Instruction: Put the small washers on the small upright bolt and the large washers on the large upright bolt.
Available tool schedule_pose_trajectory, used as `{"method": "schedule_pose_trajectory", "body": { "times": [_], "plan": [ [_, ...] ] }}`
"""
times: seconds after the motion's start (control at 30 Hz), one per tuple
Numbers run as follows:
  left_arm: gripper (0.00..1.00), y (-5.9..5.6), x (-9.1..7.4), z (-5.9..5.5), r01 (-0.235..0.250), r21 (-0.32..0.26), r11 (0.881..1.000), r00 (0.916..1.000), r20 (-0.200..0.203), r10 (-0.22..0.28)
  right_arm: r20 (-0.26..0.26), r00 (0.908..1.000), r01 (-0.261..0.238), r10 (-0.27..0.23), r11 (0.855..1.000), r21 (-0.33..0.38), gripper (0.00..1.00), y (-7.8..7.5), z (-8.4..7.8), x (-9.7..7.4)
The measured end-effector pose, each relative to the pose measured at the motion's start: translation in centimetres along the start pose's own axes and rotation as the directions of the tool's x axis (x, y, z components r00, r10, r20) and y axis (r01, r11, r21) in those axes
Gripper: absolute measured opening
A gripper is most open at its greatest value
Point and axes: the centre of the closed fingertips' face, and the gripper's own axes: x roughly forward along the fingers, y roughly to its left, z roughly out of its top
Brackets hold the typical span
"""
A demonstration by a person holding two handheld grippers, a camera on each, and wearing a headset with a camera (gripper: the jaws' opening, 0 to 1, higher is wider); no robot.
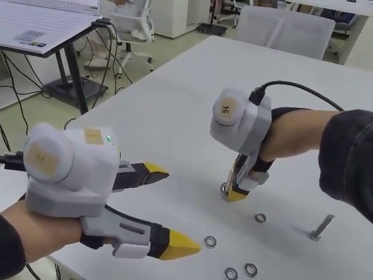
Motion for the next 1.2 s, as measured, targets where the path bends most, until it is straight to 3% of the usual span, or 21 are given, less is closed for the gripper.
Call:
{"method": "schedule_pose_trajectory", "body": {
  "times": [0.57, 1.2],
  "plan": [
    [0.77, -0.3, 0.1, 0.1, 0.005, 0.006, 1.000, 1.0000, 0.001, -0.005, -0.002, 0.9999, 0.011, -0.011, 0.999, 0.046, 0.27, 0.1, -2.0, -1.1],
    [0.77, -0.9, -0.2, 0.0, 0.026, 0.020, 0.999, 0.9996, -0.010, -0.026, -0.024, 0.9997, 0.001, 0.002, 0.994, 0.109, 0.26, 2.9, -5.1, -0.7]
  ]
}}
